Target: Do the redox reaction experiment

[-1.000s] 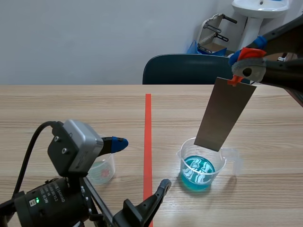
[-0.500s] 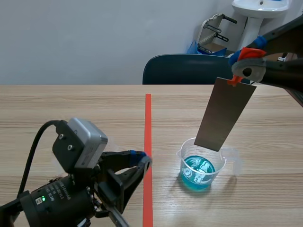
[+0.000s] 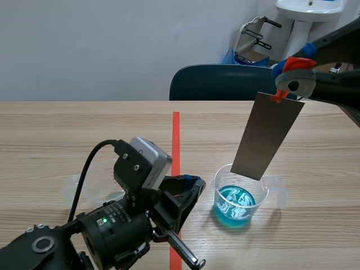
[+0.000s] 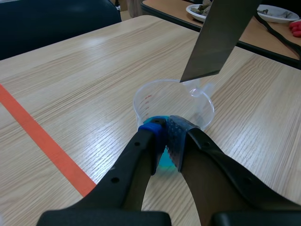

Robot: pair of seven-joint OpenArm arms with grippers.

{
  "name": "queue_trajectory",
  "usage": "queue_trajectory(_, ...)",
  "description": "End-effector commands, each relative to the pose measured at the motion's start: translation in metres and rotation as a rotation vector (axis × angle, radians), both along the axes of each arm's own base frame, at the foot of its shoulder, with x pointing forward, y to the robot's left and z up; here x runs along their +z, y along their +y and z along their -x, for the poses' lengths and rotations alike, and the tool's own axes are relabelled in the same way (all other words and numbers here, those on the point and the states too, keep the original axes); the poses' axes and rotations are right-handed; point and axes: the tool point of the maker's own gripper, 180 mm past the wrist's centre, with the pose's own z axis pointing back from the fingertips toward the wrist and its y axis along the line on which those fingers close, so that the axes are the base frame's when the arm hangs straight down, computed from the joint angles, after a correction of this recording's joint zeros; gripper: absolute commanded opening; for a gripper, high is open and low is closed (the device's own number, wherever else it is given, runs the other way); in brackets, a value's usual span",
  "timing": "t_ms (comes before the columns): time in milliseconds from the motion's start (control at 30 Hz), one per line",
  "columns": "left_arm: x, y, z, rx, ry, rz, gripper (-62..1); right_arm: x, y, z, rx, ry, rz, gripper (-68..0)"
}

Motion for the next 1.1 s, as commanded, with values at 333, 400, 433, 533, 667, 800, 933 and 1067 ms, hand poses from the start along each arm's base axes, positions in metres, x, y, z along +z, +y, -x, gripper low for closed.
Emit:
queue_trajectory(333,0.008,-0.022,-0.011,-0.011,-0.02,0.049,-58.2,0.012,0.001,0.001,0.015,-0.016,-0.028,-66.8)
queue_trajectory(400,0.009,-0.023,-0.011,-0.01,-0.021,0.051,-58.2,0.012,0.001,0.001,0.015,-0.016,-0.028,-66.8)
queue_trajectory(433,0.009,-0.023,-0.011,-0.01,-0.021,0.052,-58.2,0.012,0.001,0.001,0.015,-0.016,-0.028,-66.8)
queue_trajectory(533,0.009,-0.023,-0.011,-0.01,-0.021,0.052,-58.2,0.012,0.001,0.001,0.015,-0.016,-0.028,-66.8)
queue_trajectory(667,0.009,-0.023,-0.011,-0.01,-0.021,0.051,-58.2,0.012,0.001,0.001,0.015,-0.016,-0.028,-66.8)
queue_trajectory(800,0.009,-0.023,-0.011,-0.01,-0.02,0.051,-58.2,0.012,0.001,0.001,0.015,-0.016,-0.028,-66.8)
queue_trajectory(933,0.007,-0.021,-0.01,-0.01,-0.018,0.047,-58.2,0.012,0.001,0.001,0.015,-0.016,-0.028,-66.8)
queue_trajectory(1067,0.002,-0.015,-0.007,-0.01,-0.012,0.035,-58.2,0.013,0.001,0.001,0.015,-0.016,-0.028,-66.8)
